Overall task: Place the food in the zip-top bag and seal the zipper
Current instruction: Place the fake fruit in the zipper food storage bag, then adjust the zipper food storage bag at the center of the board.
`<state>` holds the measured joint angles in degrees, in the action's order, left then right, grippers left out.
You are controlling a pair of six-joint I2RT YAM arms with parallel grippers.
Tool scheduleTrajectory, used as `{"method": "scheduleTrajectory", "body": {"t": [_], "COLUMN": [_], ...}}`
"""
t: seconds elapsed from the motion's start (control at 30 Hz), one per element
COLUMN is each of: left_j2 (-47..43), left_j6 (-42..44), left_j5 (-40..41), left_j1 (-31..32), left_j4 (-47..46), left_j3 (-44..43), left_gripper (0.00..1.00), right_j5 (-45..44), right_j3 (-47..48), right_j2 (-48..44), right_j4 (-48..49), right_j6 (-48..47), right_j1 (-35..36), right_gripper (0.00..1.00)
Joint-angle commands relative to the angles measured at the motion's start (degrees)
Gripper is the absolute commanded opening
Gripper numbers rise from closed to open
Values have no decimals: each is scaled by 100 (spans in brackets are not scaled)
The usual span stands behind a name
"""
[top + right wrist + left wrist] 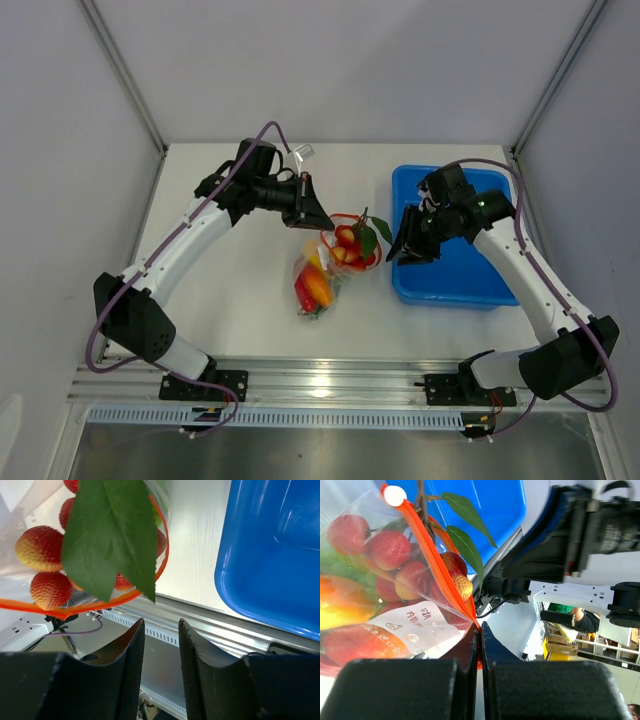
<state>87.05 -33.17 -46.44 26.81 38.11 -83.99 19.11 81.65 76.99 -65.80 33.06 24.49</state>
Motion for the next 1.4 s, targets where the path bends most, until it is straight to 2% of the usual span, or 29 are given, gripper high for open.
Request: {"method": "scheduleTrajectory", "body": {"t": [0.0,0.13,0.37,0.57,1.03,1.13,1.2,1.37], "left_j2": [-179,-206,-302,-364,-504,-548,-583,-662], "left_j6": [-207,-304,-427,-497,-647,-647,-621,-507], "left_j5": [-331,-375,-410,-428,-437,-428,-402,-261], "left_j1": [-35,-35,-35,-35,-26,-26,-26,-26], "left_j4": [-409,-471,-585,-647,-796,-796,-779,-700], "left_j3": [-347,-347,-206,-127,102,180,224,409], "left_gripper": [1,1,1,1,1,1,1,1], "right_j5": [548,936,778,778,735,673,611,156], "right_j3": [-270,-544,-553,-966,-1177,-1160,-1099,-669], "right_j2": [-44,114,413,519,782,879,897,712], "right_j4": [409,857,1139,1666,2379,2493,2476,2116], "right_j6": [43,87,-10,-98,122,209,245,201], "right_j1": [-137,-304,-348,-349,-182,-94,-24,21], "right_gripper": [36,35,29,26,25,15,1,0]}}
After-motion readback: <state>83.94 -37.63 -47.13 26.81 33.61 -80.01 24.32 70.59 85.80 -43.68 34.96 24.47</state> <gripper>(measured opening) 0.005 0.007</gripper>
